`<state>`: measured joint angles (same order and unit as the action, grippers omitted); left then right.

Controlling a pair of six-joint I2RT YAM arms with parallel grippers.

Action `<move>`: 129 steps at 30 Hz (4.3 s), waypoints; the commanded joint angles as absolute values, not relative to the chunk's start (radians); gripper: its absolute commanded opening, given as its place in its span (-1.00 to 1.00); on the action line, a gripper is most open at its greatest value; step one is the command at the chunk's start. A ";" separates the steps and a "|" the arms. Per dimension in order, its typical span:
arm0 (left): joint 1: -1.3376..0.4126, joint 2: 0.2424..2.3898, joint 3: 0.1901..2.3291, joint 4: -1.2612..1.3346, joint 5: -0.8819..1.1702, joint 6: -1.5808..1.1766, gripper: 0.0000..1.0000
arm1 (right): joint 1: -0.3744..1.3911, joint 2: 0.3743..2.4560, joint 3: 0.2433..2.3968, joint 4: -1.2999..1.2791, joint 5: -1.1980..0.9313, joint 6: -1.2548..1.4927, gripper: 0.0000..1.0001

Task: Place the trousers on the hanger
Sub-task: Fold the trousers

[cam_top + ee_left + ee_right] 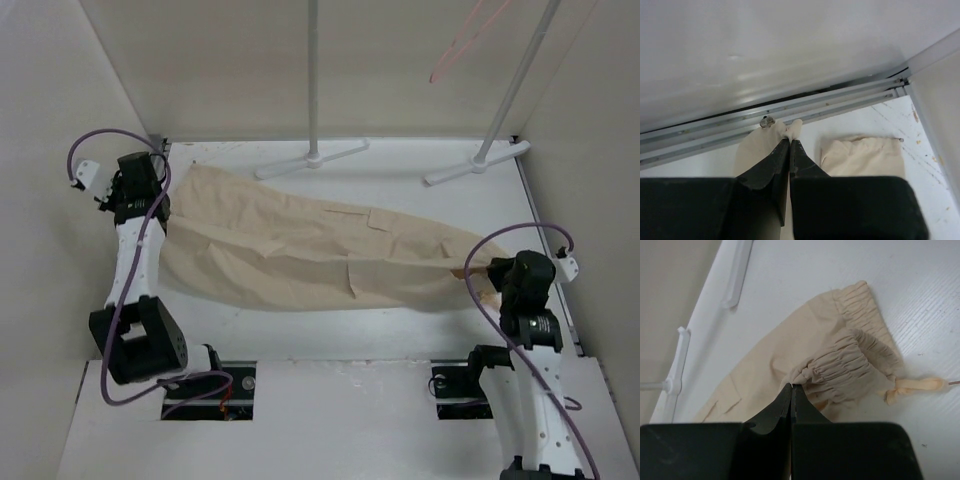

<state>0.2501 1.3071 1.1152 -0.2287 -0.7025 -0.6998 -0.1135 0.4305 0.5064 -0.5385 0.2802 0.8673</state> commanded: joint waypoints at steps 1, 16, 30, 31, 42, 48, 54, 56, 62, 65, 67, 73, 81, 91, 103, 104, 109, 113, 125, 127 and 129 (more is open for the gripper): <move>0.231 1.388 1.261 -0.157 -0.707 -0.678 -0.99 | -0.153 0.529 0.523 -0.335 0.272 0.896 -1.00; 0.144 1.934 1.744 -0.155 -0.687 -0.486 -1.00 | -0.294 1.061 0.633 -0.034 0.238 0.920 -1.00; 0.137 2.236 2.022 -0.175 -0.689 -0.388 -0.94 | -0.234 1.411 0.764 0.034 0.325 0.904 -0.95; 0.134 2.256 2.051 -0.173 -0.689 -0.379 -0.94 | -0.231 1.426 0.775 0.031 0.336 0.902 -0.94; 0.102 2.411 2.253 -0.164 -0.700 -0.301 -0.05 | -0.217 1.497 0.837 0.034 0.351 0.890 -0.21; 0.116 2.266 2.071 -0.128 -0.675 -0.314 0.57 | -0.191 1.352 0.796 0.037 0.350 0.851 0.39; 0.134 2.045 1.748 -0.054 -0.670 -0.363 0.74 | -0.147 1.149 0.700 0.026 0.362 0.802 0.83; 0.153 1.943 1.590 -0.045 -0.625 -0.428 0.65 | -0.148 1.073 0.674 0.009 0.359 0.798 0.89; 0.209 1.677 1.148 0.116 -0.454 -0.664 0.16 | -0.061 0.878 0.595 -0.008 0.351 0.784 0.39; 0.209 1.638 1.071 0.227 -0.382 -0.703 0.20 | -0.003 0.861 0.578 -0.015 0.348 0.781 -0.57; 0.200 1.669 1.100 0.239 -0.348 -0.689 0.26 | 0.043 0.870 0.575 -0.025 0.342 0.776 -0.64; 0.208 1.816 1.181 0.233 -0.279 -0.695 0.36 | 0.148 0.899 0.548 0.014 0.337 0.753 -0.07; 0.225 1.923 1.249 0.330 -0.215 -0.695 0.14 | 0.289 1.021 0.554 0.080 0.353 0.742 -0.08; 0.284 1.959 1.165 0.278 -0.308 -0.747 -0.75 | 0.332 1.054 0.534 0.092 0.391 0.742 -0.08; 0.297 1.762 0.956 0.228 -0.466 -0.856 -0.48 | 0.217 0.970 0.514 0.045 0.370 0.733 0.47; 0.274 1.708 0.930 0.257 -0.482 -0.857 -0.38 | 0.217 0.966 0.515 0.044 0.365 0.732 0.47; 0.191 1.621 0.952 0.337 -0.460 -0.824 0.15 | 0.234 0.982 0.520 0.051 0.356 0.735 0.47; 0.189 1.739 1.109 0.276 -0.419 -0.773 0.16 | 0.275 0.979 0.506 0.057 0.357 0.739 0.47; 0.235 2.019 1.405 0.160 -0.282 -0.742 0.01 | 0.285 0.977 0.515 0.084 0.322 0.713 0.50; 0.245 2.039 1.416 0.158 -0.279 -0.746 -0.22 | 0.286 0.986 0.511 0.097 0.316 0.716 0.49; 0.255 2.048 1.414 0.156 -0.281 -0.746 -0.54 | 0.288 0.994 0.502 0.104 0.314 0.719 0.47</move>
